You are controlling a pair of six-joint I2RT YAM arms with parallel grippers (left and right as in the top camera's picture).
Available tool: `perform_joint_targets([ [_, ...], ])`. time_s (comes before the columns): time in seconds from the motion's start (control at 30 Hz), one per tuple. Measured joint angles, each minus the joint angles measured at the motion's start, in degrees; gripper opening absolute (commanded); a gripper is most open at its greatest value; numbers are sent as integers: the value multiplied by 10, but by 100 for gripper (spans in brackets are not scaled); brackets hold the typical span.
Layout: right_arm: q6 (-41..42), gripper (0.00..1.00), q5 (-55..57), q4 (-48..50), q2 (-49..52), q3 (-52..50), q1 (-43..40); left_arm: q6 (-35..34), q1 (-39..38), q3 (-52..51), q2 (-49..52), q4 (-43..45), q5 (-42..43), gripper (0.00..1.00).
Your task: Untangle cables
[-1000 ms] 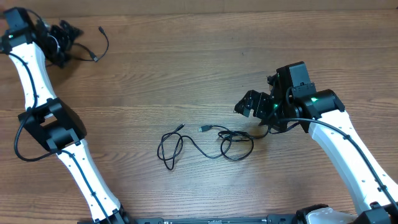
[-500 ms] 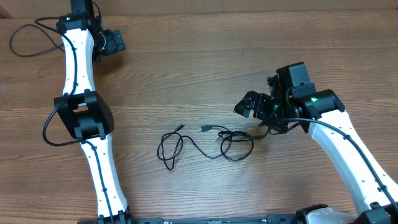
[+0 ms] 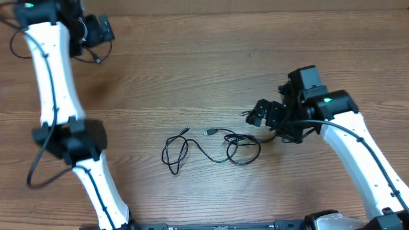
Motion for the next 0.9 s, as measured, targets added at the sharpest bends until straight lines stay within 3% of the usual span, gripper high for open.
perform_joint_targets([
  [0.17, -42, 100, -1, -69, 0, 58, -19, 17, -1, 13, -87, -76, 53, 100],
  [0.47, -76, 100, -1, -110, 0, 64, -19, 63, -72, -27, -105, -81, 158, 100],
  [0.67, -88, 100, -1, -122, 0, 64, -19, 45, -162, -135, -167, -78, 106, 100],
  [0.9, -94, 100, -1, -109, 0, 64, -19, 23, -214, -336, -359, -82, 48, 100],
])
